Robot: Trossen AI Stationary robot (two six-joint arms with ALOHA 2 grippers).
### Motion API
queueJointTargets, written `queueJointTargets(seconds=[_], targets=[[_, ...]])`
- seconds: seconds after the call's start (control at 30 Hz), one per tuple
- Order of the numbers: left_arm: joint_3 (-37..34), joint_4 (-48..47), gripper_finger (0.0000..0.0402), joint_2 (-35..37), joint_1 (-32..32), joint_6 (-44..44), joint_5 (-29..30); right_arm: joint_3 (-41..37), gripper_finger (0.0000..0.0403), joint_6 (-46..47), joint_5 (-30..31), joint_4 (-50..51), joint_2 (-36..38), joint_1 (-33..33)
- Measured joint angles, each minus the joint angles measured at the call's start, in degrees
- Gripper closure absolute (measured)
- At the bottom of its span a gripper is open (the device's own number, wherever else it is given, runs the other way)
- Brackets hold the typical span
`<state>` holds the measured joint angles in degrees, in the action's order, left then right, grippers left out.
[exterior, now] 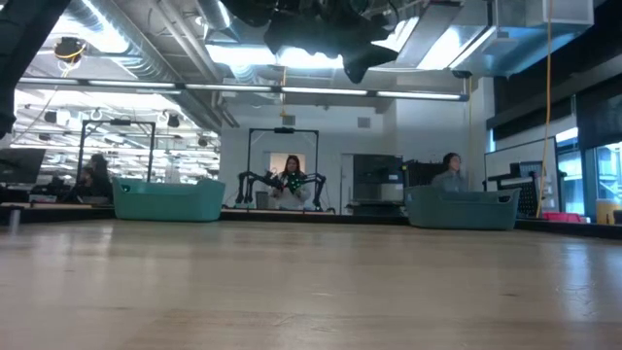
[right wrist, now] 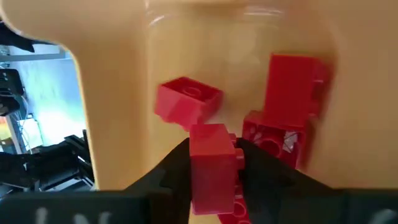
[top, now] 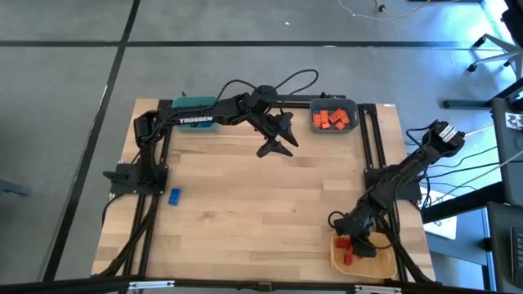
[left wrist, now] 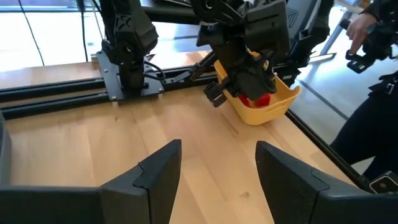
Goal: Sort & place blocks by color
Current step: Put the red game piece into the yellow bin, then put the blue game piece into the blue bin
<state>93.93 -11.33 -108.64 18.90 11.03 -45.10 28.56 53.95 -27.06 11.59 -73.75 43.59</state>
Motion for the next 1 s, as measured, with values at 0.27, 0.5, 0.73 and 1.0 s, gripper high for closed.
queueJointTargets(seconds=[0.27,0.5,0.73,1.0], targets=[[0.00,0.31,0.0203,0.00,0.00,-0.42,0.06,1.03,0.0217,4.22,-1.04,-1.01,0.28,-0.02],[0.00,0.27,0.0203,0.00,-0.02,-0.46,0.06,6.68,0.0220,3.92,-1.20,-1.00,0.57,-0.02],[0.00,-0.37,0.0203,0.00,-0.09,-1.75,1.81,13.41,0.0222,3.86,-1.89,9.08,2.38,-0.02],[0.00,-17.44,0.0203,0.00,-0.46,-2.99,11.61,23.49,0.0221,0.90,15.36,28.53,7.41,-0.07]])
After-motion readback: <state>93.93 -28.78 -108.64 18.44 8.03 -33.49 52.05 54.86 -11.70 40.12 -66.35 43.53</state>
